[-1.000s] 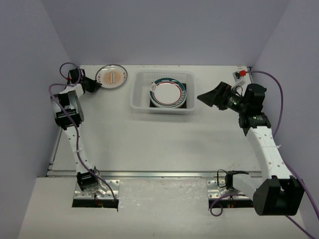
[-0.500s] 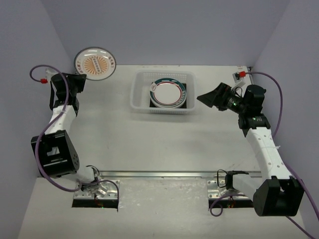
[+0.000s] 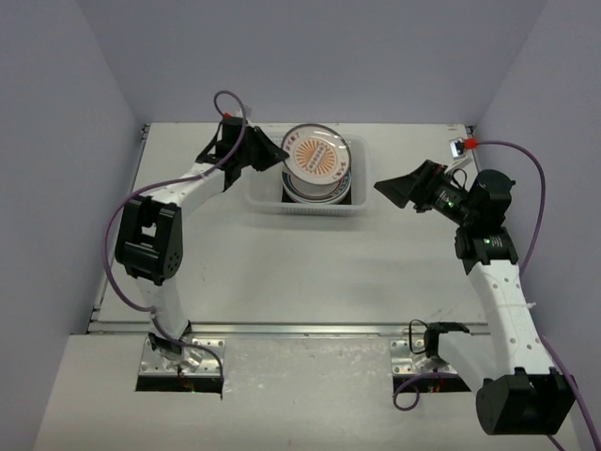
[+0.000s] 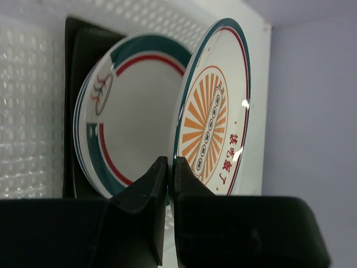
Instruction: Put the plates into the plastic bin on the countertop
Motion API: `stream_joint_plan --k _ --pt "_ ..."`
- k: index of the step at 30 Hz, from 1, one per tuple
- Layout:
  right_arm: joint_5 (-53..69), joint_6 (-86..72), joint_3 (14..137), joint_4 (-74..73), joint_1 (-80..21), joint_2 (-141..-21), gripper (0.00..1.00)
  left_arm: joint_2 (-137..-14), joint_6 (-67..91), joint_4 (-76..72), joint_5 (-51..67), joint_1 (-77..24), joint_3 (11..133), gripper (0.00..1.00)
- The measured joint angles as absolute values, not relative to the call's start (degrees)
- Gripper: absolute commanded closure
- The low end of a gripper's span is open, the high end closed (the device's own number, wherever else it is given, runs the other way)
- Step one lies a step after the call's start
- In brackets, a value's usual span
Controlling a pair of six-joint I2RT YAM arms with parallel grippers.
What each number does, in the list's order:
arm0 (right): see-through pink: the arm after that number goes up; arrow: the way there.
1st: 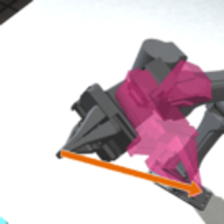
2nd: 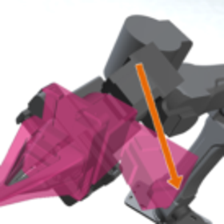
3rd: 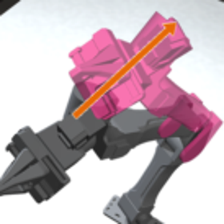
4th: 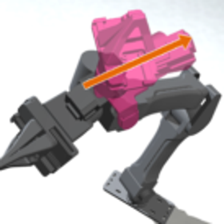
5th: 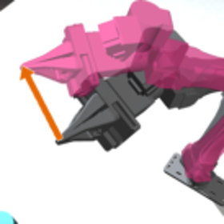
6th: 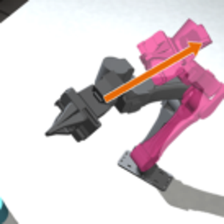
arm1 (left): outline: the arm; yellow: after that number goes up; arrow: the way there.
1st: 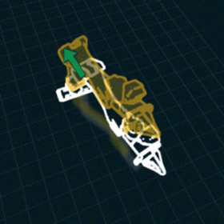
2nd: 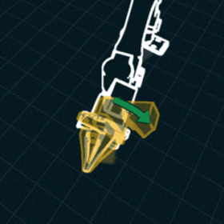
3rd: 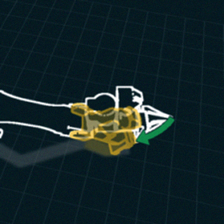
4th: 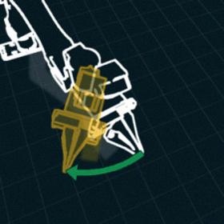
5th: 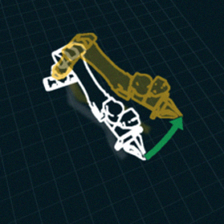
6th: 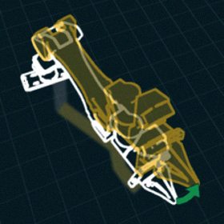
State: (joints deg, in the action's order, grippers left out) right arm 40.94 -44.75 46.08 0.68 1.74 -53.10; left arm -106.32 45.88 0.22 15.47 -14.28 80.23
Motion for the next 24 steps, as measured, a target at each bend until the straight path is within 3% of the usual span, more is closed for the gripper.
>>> stream_joint_plan --k 13,14,15,16,18,20,24 --pt "40.93 -43.57 46.09 -2.33 1.74 -51.33 0.01 -112.51 44.15 5.61 15.04 -16.75 83.18 0.97" --pt "40.95 -43.59 46.09 -2.33 1.74 -51.33 0.01 -112.51 43.96 5.86 14.75 -16.75 83.18 0.88" --pt "40.95 -43.59 46.09 -2.33 1.74 -51.33 0.01 -112.51 43.79 6.10 14.51 -16.75 83.18 0.65" --pt "40.95 -43.59 46.09 -2.33 1.74 -51.33 0.01 -112.51 43.75 6.23 14.46 -16.75 83.19 0.54" --pt "40.95 -43.59 46.09 -2.33 1.74 -51.35 0.01 -112.51 43.52 6.42 14.64 -16.75 83.34 0.41" --pt "40.95 -43.55 46.09 -2.37 1.74 -51.42 0.01 -112.51 43.51 6.56 14.76 -16.80 83.44 0.01" --pt "40.73 -41.97 47.12 -4.64 1.74 -52.24 0.01 -111.95 41.53 7.97 14.68 -17.40 83.61 0.00"
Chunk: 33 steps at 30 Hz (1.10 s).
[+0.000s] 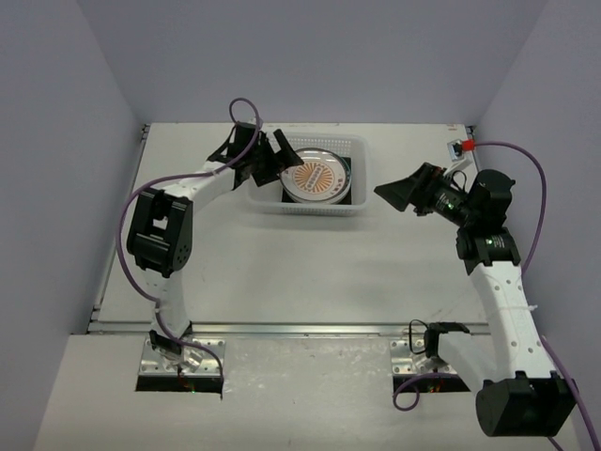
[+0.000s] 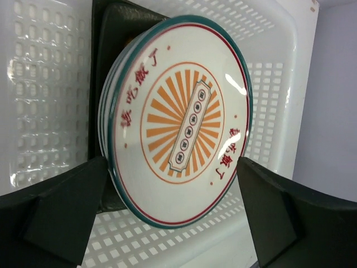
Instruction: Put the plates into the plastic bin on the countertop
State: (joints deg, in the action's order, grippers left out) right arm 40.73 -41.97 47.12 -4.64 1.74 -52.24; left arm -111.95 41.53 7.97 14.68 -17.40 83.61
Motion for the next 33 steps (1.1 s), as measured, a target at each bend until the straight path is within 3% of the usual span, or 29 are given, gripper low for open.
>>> stream_joint_plan --k 5,13,25,33 --pt "34.07 -34.27 54.17 -14.90 1.71 -58.08 0.01 -107.04 37.22 15.13 8.24 -21.45 84.39 0.00" --pt "10.48 -21.90 57.62 -29.42 1.36 -61.31 0.01 -87.25 33.07 25.02 -10.23 -24.16 76.35 0.00" --pt "-0.25 -13.24 57.07 -33.62 -4.05 -47.57 0.01 -66.24 21.87 31.13 -19.85 -24.91 66.24 0.00" --pt "-3.55 -11.80 52.92 -34.36 -6.57 -39.07 0.01 -49.89 16.68 29.59 -34.69 -25.01 50.32 0.00"
